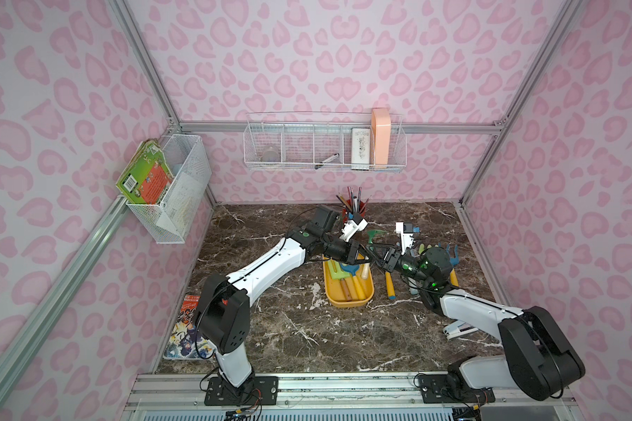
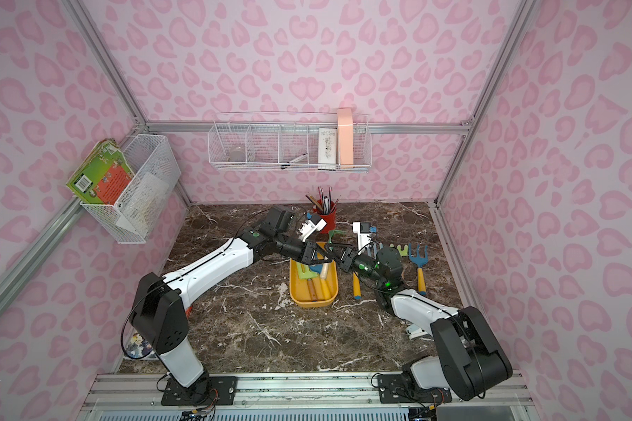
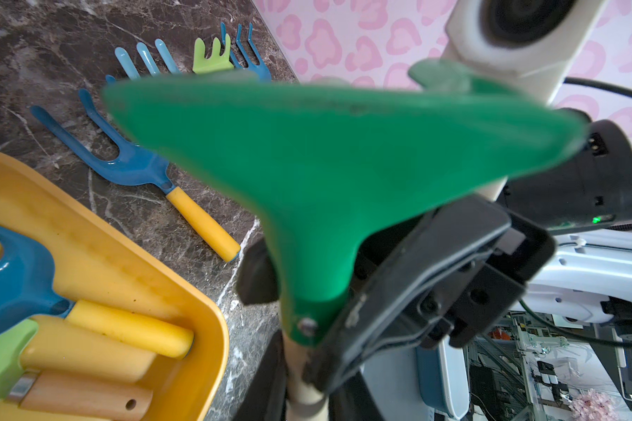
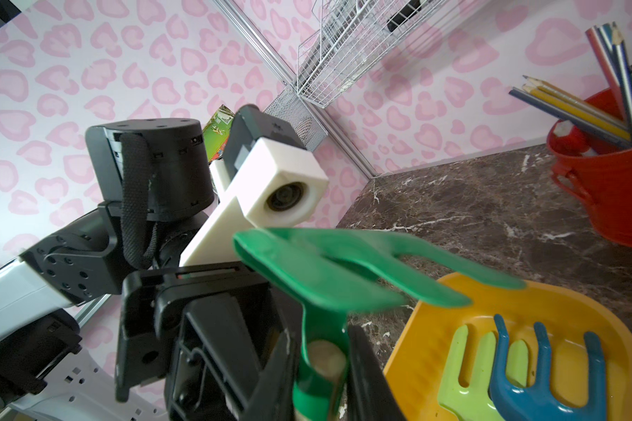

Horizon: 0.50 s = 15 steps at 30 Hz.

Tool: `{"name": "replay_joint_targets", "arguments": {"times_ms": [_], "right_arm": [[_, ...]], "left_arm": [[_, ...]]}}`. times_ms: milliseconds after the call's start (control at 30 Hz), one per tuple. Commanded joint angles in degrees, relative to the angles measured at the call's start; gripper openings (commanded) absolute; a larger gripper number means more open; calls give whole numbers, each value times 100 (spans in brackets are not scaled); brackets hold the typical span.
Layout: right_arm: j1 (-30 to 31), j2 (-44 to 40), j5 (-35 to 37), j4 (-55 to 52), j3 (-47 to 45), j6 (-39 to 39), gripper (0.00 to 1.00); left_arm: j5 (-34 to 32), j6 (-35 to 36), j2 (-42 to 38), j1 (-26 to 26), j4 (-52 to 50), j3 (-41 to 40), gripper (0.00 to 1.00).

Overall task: Take the hand rake out of the storage box
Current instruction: Pick up the rake from the storage box.

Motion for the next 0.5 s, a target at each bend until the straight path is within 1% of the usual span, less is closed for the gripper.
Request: {"name": "replay_joint_targets", "arguments": {"times_ms": [0,67,167,267,333,467], "right_arm": [[6,36,-77,145,-31,-28,18],[2,47,-63,193,-59,26,15],[9,29,39,66,-50,22,13],[3,-22,231,-220,1,-63,11],[0,-85,457,-535,69,-150,9],[-20,-229,1042,-1346,236,-398,9]], "left_arm": [[299,-38,-73,15,227,-8,12],[274,-33,-73,24,210,-18,13],[181,-29,-41,41,142,-27,16],[-25,-24,17,59,-43,-2,24],[-262,37,49,77,-248,29,34],[-908,255,81,75,-819,120,44]]}}
